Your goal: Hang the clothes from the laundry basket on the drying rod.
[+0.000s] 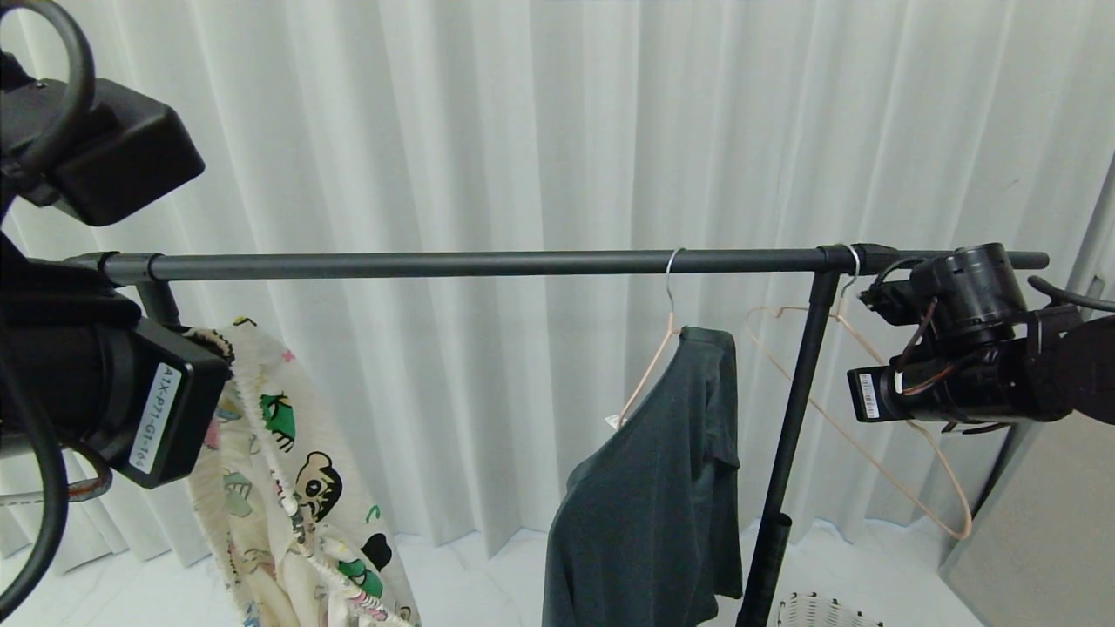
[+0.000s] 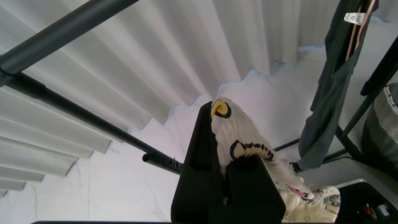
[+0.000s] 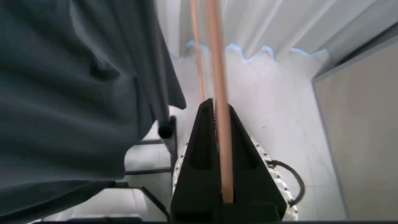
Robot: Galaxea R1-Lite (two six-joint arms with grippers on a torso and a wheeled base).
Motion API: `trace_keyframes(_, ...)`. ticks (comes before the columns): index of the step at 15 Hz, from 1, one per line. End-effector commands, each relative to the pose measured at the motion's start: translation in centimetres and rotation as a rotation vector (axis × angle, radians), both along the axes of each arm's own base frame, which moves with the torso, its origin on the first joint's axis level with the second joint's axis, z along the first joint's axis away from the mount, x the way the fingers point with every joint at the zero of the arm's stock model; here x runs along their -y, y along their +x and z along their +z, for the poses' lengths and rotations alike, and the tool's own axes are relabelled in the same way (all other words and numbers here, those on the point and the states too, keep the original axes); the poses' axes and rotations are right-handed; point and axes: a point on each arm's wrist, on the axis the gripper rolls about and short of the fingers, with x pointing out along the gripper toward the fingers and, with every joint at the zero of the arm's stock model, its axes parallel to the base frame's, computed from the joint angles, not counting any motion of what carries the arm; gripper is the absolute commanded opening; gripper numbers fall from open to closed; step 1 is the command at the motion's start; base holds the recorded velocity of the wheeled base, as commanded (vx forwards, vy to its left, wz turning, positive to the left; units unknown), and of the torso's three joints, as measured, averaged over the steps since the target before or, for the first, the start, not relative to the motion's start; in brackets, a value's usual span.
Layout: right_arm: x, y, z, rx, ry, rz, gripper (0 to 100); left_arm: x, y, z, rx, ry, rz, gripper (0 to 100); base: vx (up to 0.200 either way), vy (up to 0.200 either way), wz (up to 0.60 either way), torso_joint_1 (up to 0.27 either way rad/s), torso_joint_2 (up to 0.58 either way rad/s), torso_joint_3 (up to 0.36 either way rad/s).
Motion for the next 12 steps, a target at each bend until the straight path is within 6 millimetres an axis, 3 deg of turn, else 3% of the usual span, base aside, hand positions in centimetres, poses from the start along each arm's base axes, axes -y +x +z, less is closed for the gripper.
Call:
trace_keyframes(1,0.2,-0.5,0.7,0.023,0.003,-0.004,0,-0.1,-0.1,0.1,0.003,-0.002,0.000,0,0.000,0.000,0.00,0.000,0.00,0.000)
trace_keyframes(12,1.3,-4.2,5.6,0.191,0.042,-0.017,0,-0.4,-0.4,0.2,0.011,-0.009,0.002,0,0.000,0.000,0.00,0.000,0.00,0.000)
